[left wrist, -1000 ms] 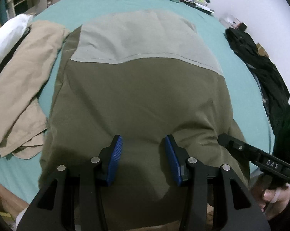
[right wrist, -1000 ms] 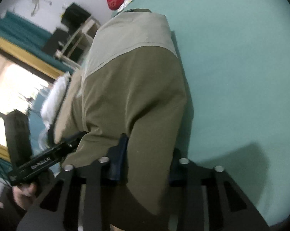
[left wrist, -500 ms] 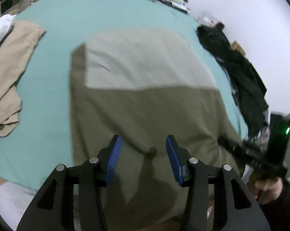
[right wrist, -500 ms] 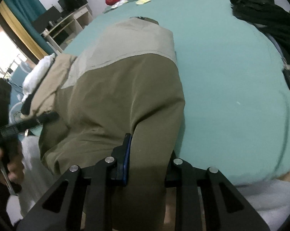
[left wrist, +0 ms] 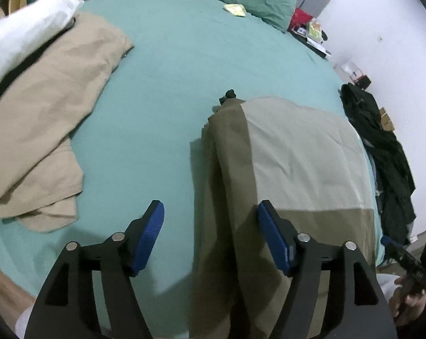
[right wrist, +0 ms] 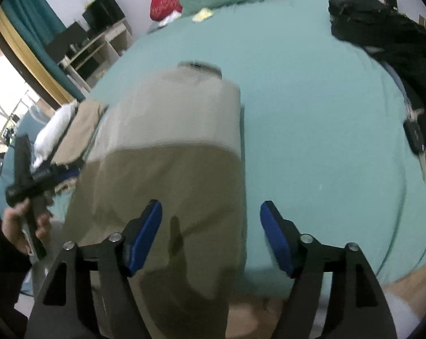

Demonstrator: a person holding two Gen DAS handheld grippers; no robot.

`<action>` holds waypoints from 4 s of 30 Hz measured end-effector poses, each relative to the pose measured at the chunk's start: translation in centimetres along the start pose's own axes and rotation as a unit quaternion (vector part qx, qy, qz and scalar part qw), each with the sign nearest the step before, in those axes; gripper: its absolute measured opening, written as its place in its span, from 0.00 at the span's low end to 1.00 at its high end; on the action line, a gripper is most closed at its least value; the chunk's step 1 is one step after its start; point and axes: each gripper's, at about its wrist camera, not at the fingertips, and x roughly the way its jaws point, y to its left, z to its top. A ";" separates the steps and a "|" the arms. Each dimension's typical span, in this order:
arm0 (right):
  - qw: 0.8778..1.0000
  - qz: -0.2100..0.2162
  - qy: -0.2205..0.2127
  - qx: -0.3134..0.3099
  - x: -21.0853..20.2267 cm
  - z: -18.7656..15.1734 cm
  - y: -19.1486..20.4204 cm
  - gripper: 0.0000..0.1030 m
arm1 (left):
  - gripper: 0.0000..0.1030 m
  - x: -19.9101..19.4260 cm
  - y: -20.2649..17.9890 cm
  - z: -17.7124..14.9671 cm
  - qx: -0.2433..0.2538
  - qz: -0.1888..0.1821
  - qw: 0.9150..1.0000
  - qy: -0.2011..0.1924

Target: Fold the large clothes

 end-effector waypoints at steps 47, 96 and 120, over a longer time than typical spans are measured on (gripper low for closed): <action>0.997 0.074 -0.032 0.021 6.9 2.8 1.8 0.37 | 0.23 5.8 -11.9 0.4 0.108 -0.055 0.992 0.038; 0.976 0.205 -0.073 0.008 18.3 10.2 20.1 0.36 | 0.30 -4.0 7.9 16.0 0.043 0.032 0.997 -0.051; 0.996 0.064 -0.032 -0.047 17.1 9.1 16.0 0.75 | 0.41 -11.5 6.1 11.9 0.054 0.039 0.989 -0.131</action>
